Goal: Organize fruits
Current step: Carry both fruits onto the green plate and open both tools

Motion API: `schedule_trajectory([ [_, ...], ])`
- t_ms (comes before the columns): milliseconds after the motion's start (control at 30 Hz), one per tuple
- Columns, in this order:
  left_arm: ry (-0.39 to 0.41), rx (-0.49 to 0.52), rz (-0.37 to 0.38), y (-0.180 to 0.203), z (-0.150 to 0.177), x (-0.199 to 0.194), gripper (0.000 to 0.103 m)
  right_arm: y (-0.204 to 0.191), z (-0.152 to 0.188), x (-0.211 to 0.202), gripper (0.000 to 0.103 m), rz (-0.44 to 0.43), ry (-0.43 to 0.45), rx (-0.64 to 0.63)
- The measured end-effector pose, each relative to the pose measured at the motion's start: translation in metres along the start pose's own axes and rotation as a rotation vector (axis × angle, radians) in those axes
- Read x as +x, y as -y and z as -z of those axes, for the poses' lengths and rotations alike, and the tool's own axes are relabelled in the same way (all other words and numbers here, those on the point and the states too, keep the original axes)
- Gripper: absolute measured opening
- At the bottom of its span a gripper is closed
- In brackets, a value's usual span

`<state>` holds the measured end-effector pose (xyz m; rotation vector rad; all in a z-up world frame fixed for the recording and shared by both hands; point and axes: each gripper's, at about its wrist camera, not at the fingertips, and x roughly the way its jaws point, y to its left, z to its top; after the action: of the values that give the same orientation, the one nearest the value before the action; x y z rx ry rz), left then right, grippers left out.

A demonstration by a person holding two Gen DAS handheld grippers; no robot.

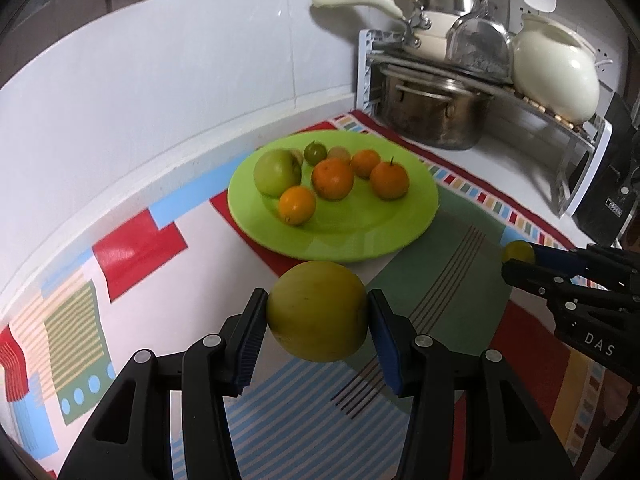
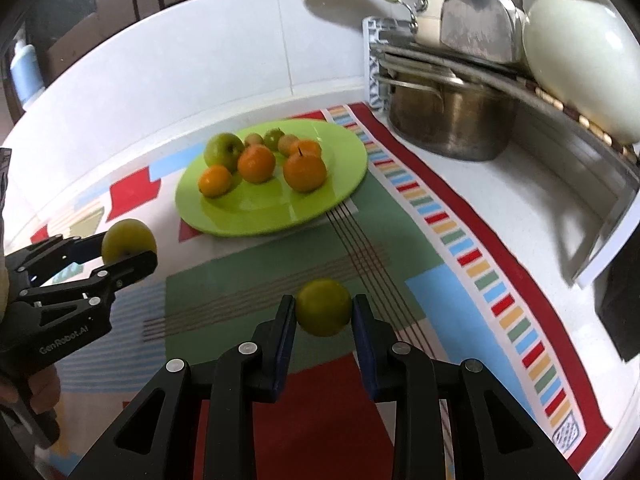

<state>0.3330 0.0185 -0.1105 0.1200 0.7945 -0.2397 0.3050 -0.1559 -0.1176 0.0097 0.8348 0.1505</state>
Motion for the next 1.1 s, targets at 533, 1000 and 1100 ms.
schedule_trajectory([
  [533,0.058,0.025,0.025,0.018,-0.049,0.007,0.05,0.006,-0.068,0.002,0.029,-0.046,0.116,-0.067],
  [1000,0.032,0.022,0.035,0.029,-0.072,0.051,0.05,0.019,-0.112,0.057,0.029,-0.084,0.094,-0.093],
  [1100,0.021,0.016,0.037,0.03,-0.074,0.061,0.05,0.022,-0.115,0.069,0.029,-0.09,0.086,-0.095],
])
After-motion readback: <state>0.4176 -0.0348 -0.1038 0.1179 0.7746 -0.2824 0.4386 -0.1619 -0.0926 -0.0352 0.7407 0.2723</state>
